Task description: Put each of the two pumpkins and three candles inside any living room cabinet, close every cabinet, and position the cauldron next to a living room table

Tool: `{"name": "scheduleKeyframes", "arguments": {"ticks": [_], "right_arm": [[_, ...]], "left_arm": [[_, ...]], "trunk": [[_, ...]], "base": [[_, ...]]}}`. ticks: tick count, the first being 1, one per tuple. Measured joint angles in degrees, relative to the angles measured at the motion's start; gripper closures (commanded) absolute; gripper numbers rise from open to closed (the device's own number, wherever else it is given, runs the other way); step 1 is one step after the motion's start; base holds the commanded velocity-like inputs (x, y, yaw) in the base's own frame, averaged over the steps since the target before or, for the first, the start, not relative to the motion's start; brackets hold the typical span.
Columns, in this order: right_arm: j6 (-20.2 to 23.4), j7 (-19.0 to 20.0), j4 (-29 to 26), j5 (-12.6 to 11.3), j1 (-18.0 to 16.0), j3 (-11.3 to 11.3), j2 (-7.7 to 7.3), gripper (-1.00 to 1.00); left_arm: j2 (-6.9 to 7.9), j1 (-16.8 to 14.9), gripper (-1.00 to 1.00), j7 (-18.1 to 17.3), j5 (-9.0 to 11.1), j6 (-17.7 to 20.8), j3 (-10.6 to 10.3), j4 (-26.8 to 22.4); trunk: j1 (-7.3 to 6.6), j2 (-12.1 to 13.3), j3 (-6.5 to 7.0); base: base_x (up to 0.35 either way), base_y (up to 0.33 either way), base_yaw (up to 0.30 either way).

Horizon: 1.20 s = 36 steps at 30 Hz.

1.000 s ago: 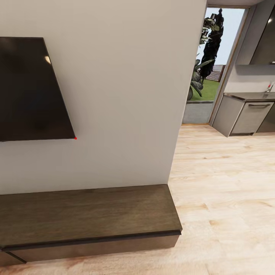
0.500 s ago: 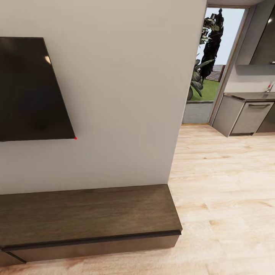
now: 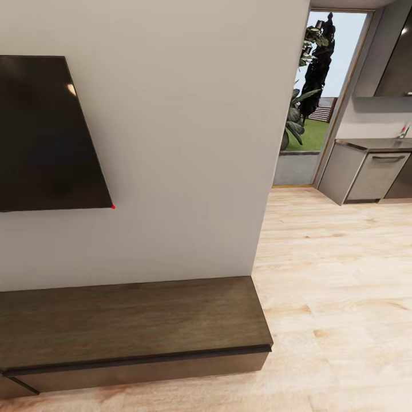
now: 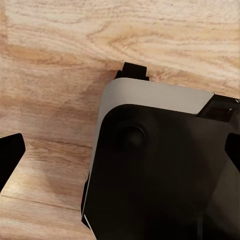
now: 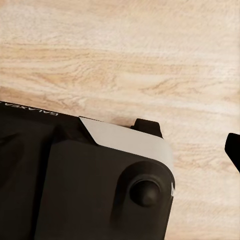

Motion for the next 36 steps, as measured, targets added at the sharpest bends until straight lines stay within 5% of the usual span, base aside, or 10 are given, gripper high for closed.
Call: {"name": "scheduleKeyframes", "arguments": {"ticks": [36], "right_arm": [[0.0,0.0,-0.01,0.0,0.0,0.03,0.0,-1.0]], "left_arm": [[0.0,0.0,-1.0,0.0,0.0,0.0,0.0,-0.01]], "trunk": [[0.0,0.0,0.0]], "base": [[0.0,0.0,0.0]]}}
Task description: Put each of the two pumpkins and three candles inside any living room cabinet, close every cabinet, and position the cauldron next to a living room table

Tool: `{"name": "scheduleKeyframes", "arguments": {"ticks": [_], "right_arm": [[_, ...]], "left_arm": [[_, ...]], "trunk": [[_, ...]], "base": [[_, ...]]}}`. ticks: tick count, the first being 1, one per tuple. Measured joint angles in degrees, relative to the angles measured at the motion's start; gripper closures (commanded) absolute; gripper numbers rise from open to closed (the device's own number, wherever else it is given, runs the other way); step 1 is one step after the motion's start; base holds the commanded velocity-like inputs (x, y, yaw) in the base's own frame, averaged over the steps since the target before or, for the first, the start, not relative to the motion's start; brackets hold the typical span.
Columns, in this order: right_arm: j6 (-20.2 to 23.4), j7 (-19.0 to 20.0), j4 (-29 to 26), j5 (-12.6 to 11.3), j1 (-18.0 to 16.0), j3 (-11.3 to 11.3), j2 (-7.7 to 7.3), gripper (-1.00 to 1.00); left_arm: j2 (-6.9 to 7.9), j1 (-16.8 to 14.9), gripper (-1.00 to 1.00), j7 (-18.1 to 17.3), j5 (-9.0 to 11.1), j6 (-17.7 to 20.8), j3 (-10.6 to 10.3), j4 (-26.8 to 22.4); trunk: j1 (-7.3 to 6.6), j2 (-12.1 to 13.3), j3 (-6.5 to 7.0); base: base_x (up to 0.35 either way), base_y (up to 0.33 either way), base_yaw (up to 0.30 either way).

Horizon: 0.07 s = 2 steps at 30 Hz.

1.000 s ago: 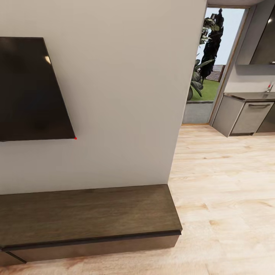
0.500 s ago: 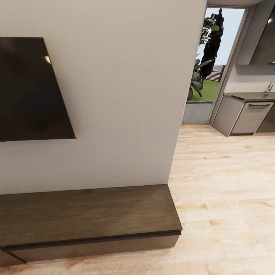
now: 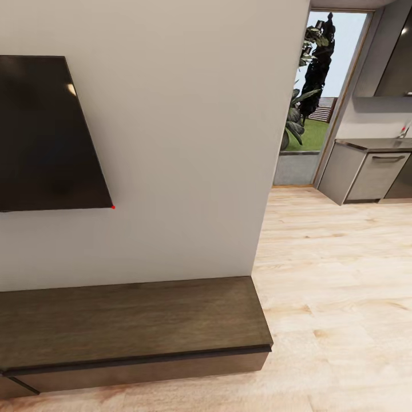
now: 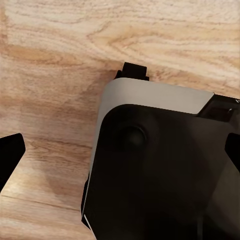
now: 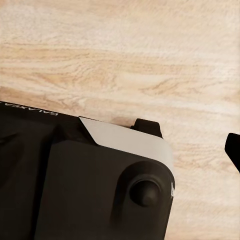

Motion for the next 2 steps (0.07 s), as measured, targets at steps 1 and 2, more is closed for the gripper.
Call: {"name": "scheduleKeyframes", "arguments": {"ticks": [1,2], "right_arm": [[0.0,0.0,-0.01,0.0,0.0,0.02,0.0,-1.0],[0.0,0.0,-0.01,0.0,0.0,0.03,0.0,-1.0]], "left_arm": [[0.0,0.0,-1.0,0.0,0.0,0.0,0.0,0.0],[0.0,0.0,-1.0,0.0,0.0,0.0,0.0,0.0]], "trunk": [[0.0,0.0,0.0],[0.0,0.0,0.0]], "base": [[0.0,0.0,0.0],[0.0,0.0,0.0]]}}
